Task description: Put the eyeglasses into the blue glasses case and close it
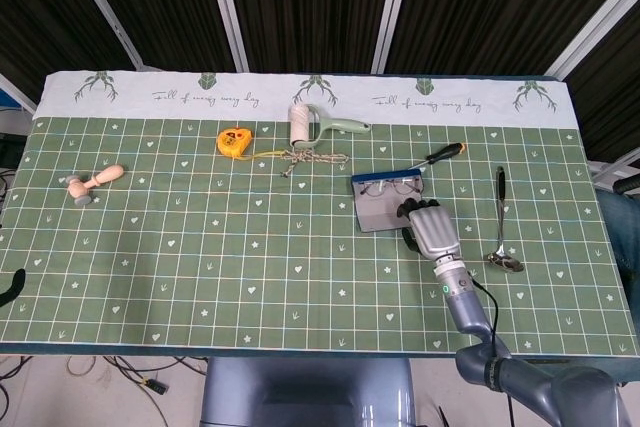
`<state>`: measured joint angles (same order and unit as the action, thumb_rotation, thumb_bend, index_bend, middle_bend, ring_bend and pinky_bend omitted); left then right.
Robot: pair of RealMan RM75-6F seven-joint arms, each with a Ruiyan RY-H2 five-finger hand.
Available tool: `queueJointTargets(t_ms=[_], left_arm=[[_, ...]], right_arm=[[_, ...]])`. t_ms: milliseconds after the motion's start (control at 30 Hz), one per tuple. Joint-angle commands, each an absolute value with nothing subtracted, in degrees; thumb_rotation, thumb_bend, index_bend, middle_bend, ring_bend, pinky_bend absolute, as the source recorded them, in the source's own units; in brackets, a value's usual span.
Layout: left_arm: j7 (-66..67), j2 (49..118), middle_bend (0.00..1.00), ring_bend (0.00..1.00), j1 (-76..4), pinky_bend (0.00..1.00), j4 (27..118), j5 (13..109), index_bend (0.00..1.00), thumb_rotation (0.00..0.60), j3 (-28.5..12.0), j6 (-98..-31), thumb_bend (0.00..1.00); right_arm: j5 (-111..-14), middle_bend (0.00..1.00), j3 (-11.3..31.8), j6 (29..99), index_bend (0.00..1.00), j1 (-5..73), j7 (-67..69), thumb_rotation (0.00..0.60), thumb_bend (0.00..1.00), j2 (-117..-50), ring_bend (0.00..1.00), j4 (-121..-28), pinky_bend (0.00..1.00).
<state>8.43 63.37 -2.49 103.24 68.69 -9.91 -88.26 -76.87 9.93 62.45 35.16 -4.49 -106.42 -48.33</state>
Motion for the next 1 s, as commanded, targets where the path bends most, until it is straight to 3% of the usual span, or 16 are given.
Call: queueJointTargets(t_ms=[33,567,1000], left_arm=[[8.4,63.4,0.0,0.0,-2.5,0.0,103.3,68.7,0.22,0.6,-9.9,-88.3,0.29],[8.2,63.2,0.0,0.0,-2.4,0.0,103.3,68.6,0.22,0.6,-9.9,-88.2,0.29],[8.1,63.1,0.0,0.0,-2.4,0.0,103.4,68.5,0.23,0.6,-9.9,-88.1,0.29]], right_arm=[[-76.8,0.35,10.5,62.3,0.43,35.8,-4.0,0.6,0.51,-107.0,0.42,-47.5,0.37],[-76.2,0.35,14.2,59.9,0.44,41.5,-1.7,0.6,0.51,-112.0,0.42,-38.5,0.37],[-76.5,0.35,14.4,59.2,0.54,42.9,0.8,0.6,0.47,-112.7,0.42,-36.4,0.37]])
